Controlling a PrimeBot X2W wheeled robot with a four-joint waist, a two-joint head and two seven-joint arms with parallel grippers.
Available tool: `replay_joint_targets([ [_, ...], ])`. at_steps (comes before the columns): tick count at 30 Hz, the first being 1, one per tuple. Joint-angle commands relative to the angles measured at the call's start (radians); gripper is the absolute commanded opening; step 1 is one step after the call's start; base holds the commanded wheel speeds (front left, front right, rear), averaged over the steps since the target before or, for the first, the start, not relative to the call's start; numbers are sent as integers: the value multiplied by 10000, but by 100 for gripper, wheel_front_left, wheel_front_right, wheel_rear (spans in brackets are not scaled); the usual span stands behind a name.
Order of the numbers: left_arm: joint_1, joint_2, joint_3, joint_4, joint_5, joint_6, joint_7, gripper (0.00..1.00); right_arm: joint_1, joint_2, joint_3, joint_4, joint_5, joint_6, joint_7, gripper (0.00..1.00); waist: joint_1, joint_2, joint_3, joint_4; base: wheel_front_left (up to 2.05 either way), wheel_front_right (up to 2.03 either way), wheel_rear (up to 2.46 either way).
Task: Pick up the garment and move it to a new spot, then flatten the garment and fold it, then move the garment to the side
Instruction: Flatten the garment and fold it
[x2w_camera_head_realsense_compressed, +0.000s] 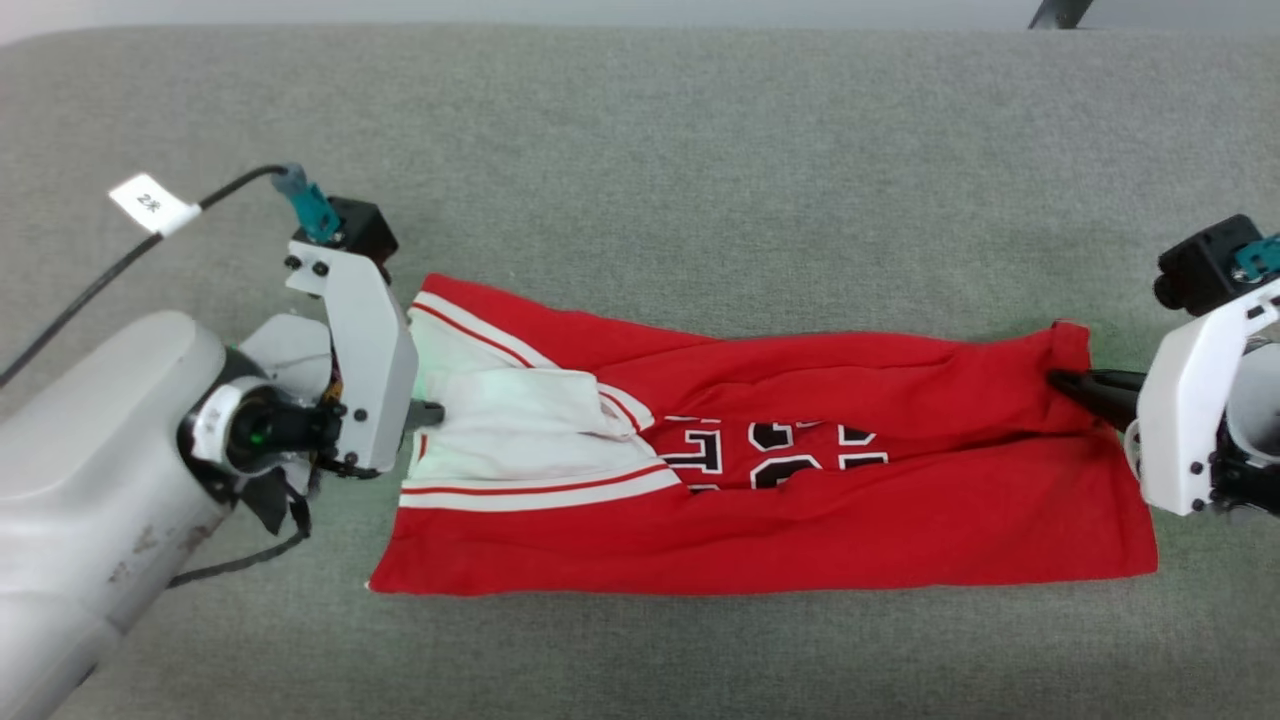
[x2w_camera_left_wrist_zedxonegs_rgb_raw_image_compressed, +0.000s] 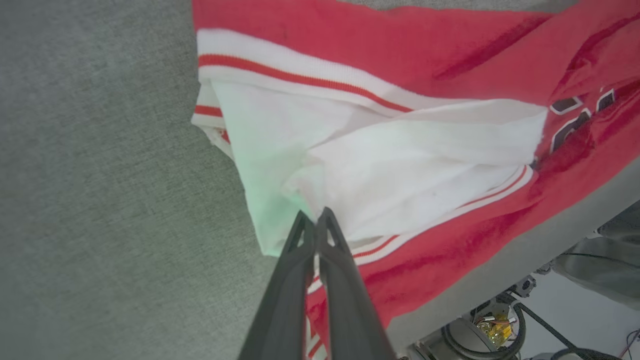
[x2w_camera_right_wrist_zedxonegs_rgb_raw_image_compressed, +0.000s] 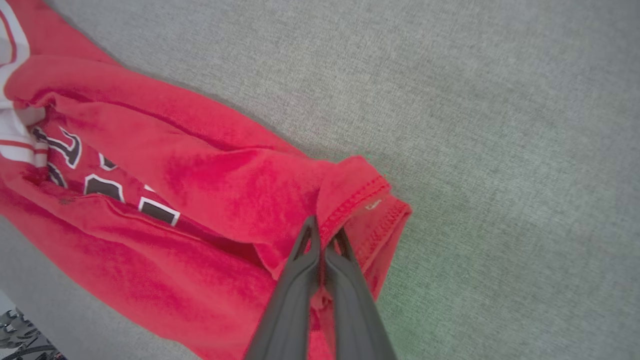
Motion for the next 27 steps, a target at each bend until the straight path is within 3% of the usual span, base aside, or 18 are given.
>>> replay_joint_targets([
  [1, 99, -84, -14, 50, -38, 68, 30, 0, -9, 97, -65, 33, -51, -12, 11, 0, 0, -1, 89, -80, 0, 0, 0],
  [6, 51, -317, -179, 529, 27, 269, 251, 0, -139, 476, -116, 198, -265, -12, 149, 0, 0, -1, 206, -170, 0, 0, 0],
  [7, 36, -373, -195, 602, 23, 299, 265, 5, -154, 511, -113, 257, -310, -12, 170, 0, 0, -1, 215, -179, 0, 0, 0],
  [8, 3, -412, -203, 654, 33, 303, 269, 16, -174, 551, -102, 290, -330, -12, 184, 0, 0, -1, 215, -186, 0, 0, 0],
  [9, -63, -443, -193, 708, 89, 343, 224, 36, -191, 596, -100, 324, -348, -12, 186, 0, 0, -1, 208, -186, 0, 0, 0],
  [10, -129, -468, -176, 751, 121, 341, 185, 72, -189, 637, -108, 357, -370, -12, 183, 0, 0, -1, 194, -182, 0, 0, 0],
  [11, -188, -473, -167, 769, 159, 357, 160, 100, -175, 664, -103, 397, -382, -12, 192, 0, 0, -1, 173, -176, 0, 0, 0],
  [18, -493, -240, -121, 470, 341, 517, 270, 100, -27, 675, -135, 504, -235, -12, 456, 0, 0, -1, -80, -33, 0, 0, 0],
  [27, -123, 302, 56, -367, 356, 922, -41, 100, 737, 235, -175, 174, 49, -12, 985, 0, 0, -1, -314, 207, 0, 0, 0],
])
